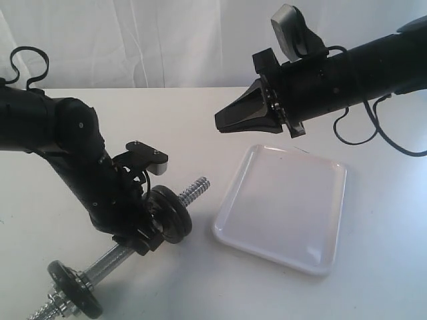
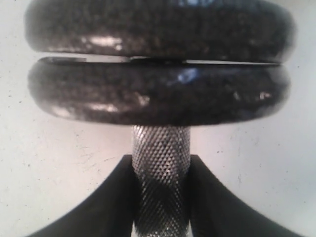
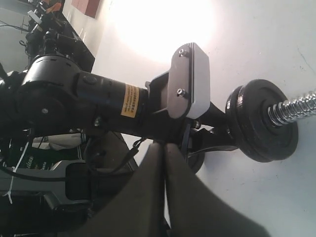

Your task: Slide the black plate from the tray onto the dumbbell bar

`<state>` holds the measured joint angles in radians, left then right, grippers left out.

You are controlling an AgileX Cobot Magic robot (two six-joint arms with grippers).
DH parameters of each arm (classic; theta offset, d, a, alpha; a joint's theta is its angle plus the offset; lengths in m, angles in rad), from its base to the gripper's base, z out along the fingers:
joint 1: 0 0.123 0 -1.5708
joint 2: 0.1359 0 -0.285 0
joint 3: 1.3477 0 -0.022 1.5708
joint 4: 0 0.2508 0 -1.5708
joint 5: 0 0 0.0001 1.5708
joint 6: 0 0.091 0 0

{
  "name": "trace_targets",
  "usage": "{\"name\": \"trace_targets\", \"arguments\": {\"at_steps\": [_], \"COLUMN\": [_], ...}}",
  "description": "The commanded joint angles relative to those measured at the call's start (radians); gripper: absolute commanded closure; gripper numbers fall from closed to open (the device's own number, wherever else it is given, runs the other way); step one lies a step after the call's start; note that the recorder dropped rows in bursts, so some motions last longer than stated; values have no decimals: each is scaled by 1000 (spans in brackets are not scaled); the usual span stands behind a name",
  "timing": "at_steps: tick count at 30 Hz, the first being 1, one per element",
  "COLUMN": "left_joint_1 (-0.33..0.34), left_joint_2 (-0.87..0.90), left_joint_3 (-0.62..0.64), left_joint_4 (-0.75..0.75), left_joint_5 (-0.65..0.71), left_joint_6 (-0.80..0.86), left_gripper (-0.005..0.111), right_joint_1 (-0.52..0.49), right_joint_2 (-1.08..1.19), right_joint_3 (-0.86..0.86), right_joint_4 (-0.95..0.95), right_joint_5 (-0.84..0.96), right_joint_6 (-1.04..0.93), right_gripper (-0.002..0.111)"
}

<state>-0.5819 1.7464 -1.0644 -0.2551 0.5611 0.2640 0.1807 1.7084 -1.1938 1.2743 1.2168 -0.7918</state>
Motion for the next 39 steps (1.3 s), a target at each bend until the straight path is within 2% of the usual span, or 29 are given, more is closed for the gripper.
{"name": "trace_targets", "arguments": {"at_steps": [1,5,12,15,21,30,32,39], "left_joint_1": [1,1,1,1,1,1,1,1], "left_joint_2": [-17,-17,-15,-2,22,34,36,36], "left_joint_3": [-13,-13,-13,-13,-13,-13,-13,-13], "left_joint_4": [-27,-25,-21,-21,-21,-18,-8,-3], "left_joint_5": [36,47,77,90,120,132,139,130], "left_joint_6": [-7,-7,-7,-7,-7,-7,-7,-7], "left_gripper": [106,93,59,52,44,48,56,104], "right_joint_1": [2,2,2,2,2,2,2,2], "right_joint_2": [-10,-10,-10,-10,-10,-10,-10,-10], "right_joint_3": [-3,-3,-3,-3,-3,-3,-3,-3], "right_joint_4": [-10,-14,-14,-14,-14,-14,-14,-14], "right_joint_5": [4,4,4,4,4,4,4,4], "right_joint_6": [-15,-15,-15,-15,-15,-15,-15,-15], "right_gripper": [108,108,108,108,108,108,108,108]}}
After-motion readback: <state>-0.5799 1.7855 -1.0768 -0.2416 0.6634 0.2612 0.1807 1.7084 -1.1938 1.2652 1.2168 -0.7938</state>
